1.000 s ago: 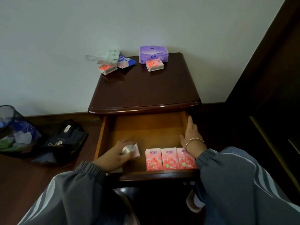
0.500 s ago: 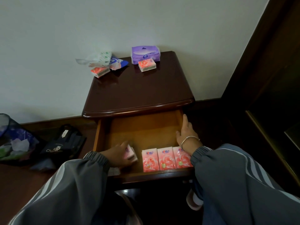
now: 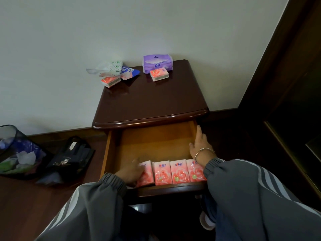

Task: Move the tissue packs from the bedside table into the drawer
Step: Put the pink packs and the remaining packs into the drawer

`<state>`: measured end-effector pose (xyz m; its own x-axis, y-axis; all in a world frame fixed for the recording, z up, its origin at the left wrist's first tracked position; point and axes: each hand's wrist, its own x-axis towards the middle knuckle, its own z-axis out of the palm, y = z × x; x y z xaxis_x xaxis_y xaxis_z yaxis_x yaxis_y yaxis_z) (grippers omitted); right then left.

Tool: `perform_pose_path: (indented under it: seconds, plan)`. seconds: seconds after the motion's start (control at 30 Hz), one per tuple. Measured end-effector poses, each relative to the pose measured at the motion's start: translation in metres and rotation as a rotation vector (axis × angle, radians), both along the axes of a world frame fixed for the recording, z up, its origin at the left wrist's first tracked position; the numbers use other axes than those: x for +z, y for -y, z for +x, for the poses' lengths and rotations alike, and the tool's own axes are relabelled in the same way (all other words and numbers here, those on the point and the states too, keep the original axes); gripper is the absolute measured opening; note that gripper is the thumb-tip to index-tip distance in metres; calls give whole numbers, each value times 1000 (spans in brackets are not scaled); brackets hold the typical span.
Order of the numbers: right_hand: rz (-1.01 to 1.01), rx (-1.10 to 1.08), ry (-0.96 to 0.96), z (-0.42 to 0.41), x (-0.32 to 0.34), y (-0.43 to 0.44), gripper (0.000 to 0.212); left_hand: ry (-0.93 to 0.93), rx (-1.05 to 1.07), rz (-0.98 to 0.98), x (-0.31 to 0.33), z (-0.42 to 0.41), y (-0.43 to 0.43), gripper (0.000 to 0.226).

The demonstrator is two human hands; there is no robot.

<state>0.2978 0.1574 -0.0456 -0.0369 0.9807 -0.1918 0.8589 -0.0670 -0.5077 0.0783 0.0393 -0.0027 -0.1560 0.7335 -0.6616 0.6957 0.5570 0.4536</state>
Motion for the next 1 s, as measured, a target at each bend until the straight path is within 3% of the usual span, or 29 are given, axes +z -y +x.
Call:
perform_pose_path:
  seconds: [0.13, 0.23, 0.47, 0.73, 0.83, 0.93, 1.0]
  plan:
    - [5, -1, -2, 0, 2, 1, 76, 12, -2, 157, -3, 2, -4, 45]
    - [8, -4, -7, 1, 4, 2, 74, 17, -65, 80, -2, 6, -4, 33]
    - [-1, -1, -8, 0, 6, 2, 73, -32, -207, 26, -3, 1, -2, 34]
    - [-60, 31, -120, 3, 13, 6, 74, 110, -92, 159, 7, -25, 8, 51]
    - [-98, 37, -38, 6, 32, 7, 76, 171, -50, 254, 31, -48, 7, 37]
    - [123, 25, 117, 5, 64, -3, 68, 170, 6, 437, 63, -72, -4, 27]
    - [324, 38, 85, -3, 89, -21, 59, 78, 77, 631, 75, -90, -24, 27]
